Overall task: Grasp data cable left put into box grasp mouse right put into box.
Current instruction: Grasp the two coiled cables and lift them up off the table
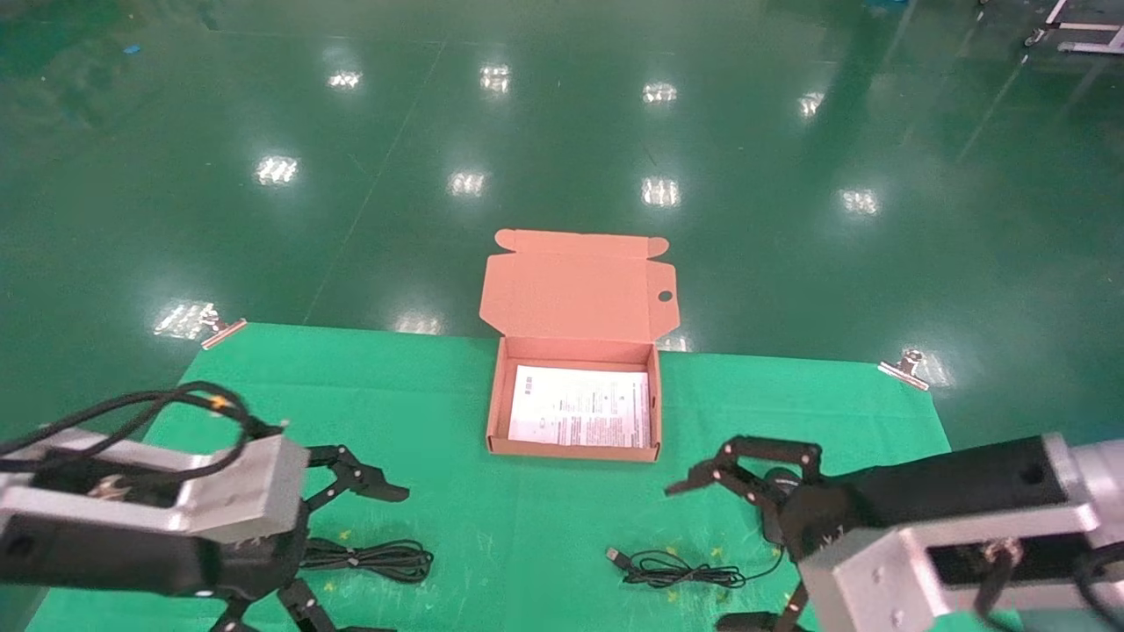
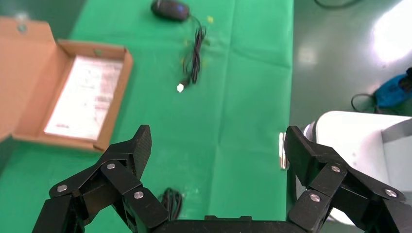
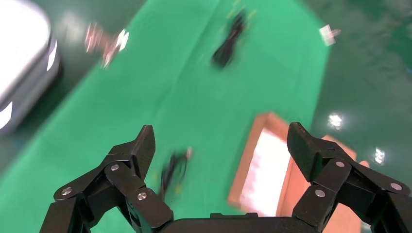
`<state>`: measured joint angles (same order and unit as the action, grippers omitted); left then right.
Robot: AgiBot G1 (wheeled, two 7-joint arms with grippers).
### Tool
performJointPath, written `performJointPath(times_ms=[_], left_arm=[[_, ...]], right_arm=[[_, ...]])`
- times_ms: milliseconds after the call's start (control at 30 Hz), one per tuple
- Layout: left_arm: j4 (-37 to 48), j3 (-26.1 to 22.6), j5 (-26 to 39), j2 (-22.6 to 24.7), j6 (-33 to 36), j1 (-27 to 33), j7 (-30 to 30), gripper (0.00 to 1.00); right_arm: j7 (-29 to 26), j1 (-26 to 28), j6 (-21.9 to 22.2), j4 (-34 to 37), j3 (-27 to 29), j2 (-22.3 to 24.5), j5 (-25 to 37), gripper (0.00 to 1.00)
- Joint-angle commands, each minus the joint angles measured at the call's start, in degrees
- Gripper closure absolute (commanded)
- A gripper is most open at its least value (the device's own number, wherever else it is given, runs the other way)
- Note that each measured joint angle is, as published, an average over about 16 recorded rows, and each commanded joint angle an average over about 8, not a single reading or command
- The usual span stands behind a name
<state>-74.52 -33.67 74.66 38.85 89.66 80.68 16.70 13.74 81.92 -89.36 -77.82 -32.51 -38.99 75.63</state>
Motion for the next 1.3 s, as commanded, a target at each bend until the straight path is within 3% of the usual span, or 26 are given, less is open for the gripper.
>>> performJointPath(times_ms=[33,267,633,967,1300], left_arm=[[0.2,-1.8,2.2,0.7,0.2,1.5,0.4,0.00],[-0.9,-7.9,13.8,3.2,-1.3,4.7,-1.7,0.00],[-0.1,-13.0,26.7,7.2,-6.5,3.6,-1.5,0.00],[8.8,-15.5,32.9,12.0,-12.1,1.4,-3.0,0.00],[23.5,-15.8,33.8,16.7,-17.1,1.3,-7.8,0.00]], right_arm=[[3.4,2.2,0.0,-0.1,-2.8,-0.5,3.3,0.00],[7.1,4.1,1.3,0.0,-9.4,-2.8,9.5,0.00],[5.0,1.5,8.1,0.2,-15.7,-7.1,23.3,0.00],[-1.3,-3.1,16.7,0.8,-18.4,-10.7,35.0,0.00],[-8.2,-5.8,20.8,3.8,-19.3,-13.8,40.9,0.00]])
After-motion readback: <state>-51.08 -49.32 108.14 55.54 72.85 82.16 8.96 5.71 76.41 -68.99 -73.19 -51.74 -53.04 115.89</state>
